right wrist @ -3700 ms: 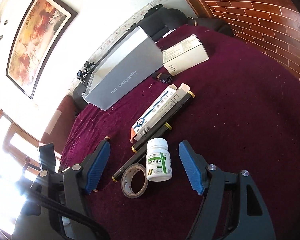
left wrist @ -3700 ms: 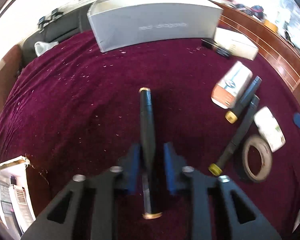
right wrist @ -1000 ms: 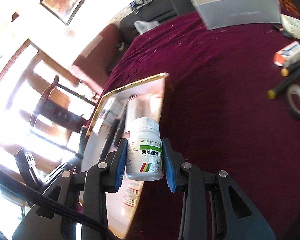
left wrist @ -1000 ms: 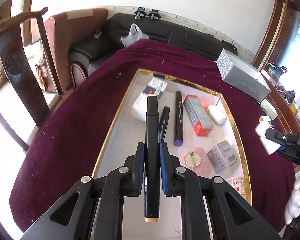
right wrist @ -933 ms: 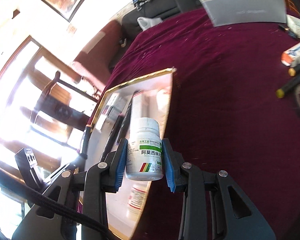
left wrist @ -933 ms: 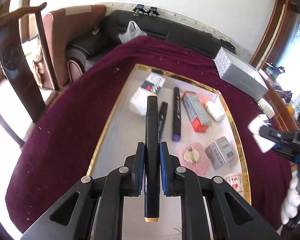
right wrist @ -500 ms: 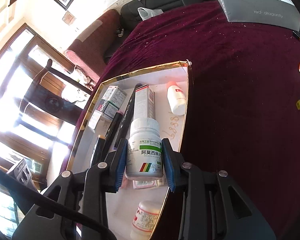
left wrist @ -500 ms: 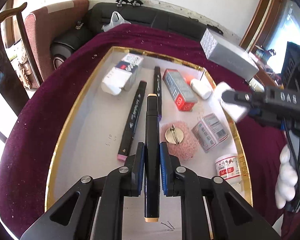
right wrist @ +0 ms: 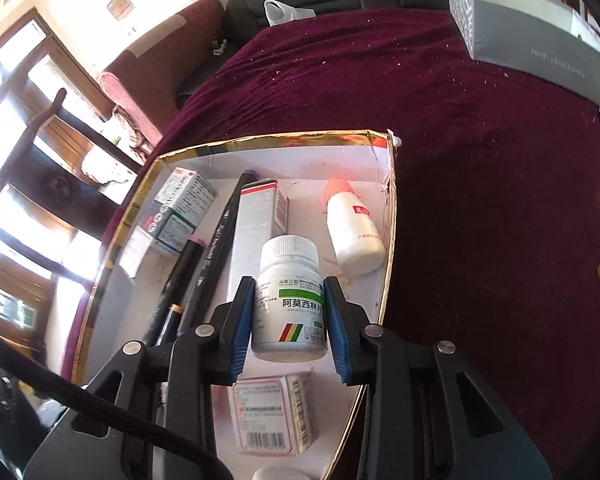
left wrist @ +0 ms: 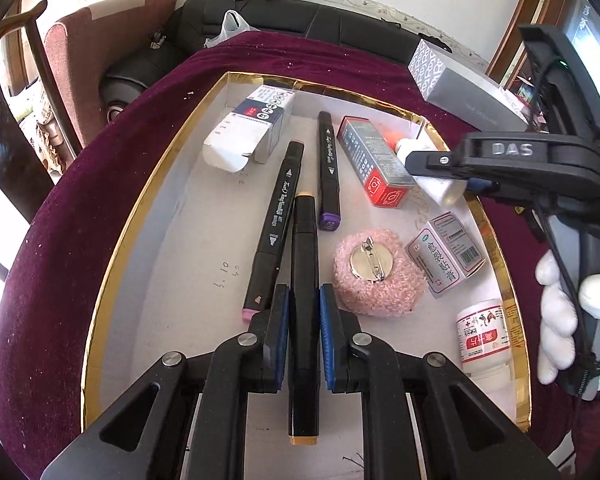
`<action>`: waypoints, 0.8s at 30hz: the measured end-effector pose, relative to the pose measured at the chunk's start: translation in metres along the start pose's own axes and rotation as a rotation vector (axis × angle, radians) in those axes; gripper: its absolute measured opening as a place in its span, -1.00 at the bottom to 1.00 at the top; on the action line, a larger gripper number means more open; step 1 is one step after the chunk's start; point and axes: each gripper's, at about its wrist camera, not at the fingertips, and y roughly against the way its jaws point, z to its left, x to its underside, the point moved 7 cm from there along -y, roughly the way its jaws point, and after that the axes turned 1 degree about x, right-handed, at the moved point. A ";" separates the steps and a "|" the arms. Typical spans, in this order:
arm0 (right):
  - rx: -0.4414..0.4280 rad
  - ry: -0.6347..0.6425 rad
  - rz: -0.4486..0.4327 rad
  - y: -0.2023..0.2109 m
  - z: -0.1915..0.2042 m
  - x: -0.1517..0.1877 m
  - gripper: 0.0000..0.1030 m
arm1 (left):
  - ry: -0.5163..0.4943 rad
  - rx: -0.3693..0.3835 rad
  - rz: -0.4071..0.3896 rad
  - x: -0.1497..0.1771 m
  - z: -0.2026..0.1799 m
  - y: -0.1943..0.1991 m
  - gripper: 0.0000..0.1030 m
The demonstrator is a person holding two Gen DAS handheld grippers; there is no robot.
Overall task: Organize objects
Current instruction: 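Lower the marker and pill bottle into the tray and open both tools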
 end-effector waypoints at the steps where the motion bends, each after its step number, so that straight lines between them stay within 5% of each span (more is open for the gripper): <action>1: 0.020 0.014 -0.003 -0.002 0.001 -0.001 -0.38 | -0.001 0.000 0.001 -0.001 0.000 -0.001 -0.77; 24: 0.072 0.050 -0.001 -0.016 0.006 -0.024 -0.38 | -0.012 -0.015 -0.004 -0.003 -0.004 -0.004 -0.77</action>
